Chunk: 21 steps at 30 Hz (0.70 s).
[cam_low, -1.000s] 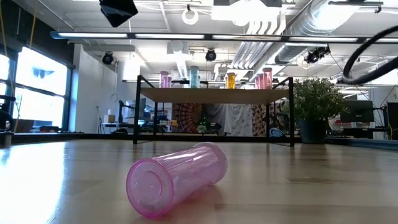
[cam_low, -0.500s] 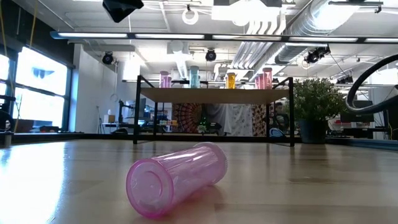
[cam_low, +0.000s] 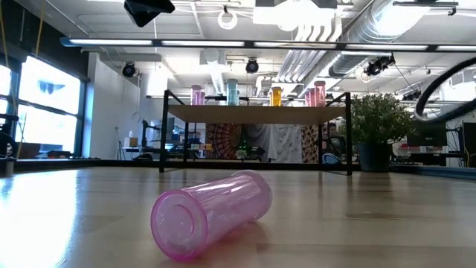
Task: Pick and place medicine bottles onto shelf by color
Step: Put the orange pill bottle on the shelf aligned with the other orange pill bottles
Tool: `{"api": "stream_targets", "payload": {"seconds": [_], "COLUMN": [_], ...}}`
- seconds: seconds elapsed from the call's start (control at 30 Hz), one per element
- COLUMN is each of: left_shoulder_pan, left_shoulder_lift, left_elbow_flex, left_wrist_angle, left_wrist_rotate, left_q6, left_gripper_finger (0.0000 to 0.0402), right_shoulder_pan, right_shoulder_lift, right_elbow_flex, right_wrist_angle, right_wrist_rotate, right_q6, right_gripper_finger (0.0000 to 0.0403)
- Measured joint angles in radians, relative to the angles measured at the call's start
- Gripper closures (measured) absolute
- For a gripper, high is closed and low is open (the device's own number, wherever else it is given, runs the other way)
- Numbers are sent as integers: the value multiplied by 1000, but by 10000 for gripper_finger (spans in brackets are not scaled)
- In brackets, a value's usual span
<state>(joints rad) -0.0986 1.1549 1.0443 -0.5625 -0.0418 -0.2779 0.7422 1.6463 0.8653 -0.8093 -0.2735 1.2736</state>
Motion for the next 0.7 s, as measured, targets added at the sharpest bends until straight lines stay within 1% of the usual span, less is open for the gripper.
{"api": "stream_targets", "payload": {"seconds": [0.13,0.23,0.33,0.43,0.57,0.7], "left_shoulder_pan": [0,0,0,0,0,0], "left_shoulder_lift": [0,0,0,0,0,0], "left_elbow_flex": [0,0,0,0,0,0], "left_wrist_angle": [1,7,15,20,29,43], "left_wrist_rotate": [0,3,3,4,5,29], "left_q6": [-1,-11,-43,-89,-162,-215], "left_gripper_finger": [200,200,200,200,200,200], "right_shoulder_pan": [0,-3,-11,-30,-71,-125], "right_shoulder_lift": [0,0,0,0,0,0], "right_elbow_flex": [44,99,172,255,362,453], "right_wrist_angle": [12,12,12,-2,-25,-55], "right_wrist_rotate": [-15,-3,44,113,201,268], "right_q6": [-27,-57,-84,-124,-198,-267], "right_gripper_finger": [306,306,306,306,306,306]}}
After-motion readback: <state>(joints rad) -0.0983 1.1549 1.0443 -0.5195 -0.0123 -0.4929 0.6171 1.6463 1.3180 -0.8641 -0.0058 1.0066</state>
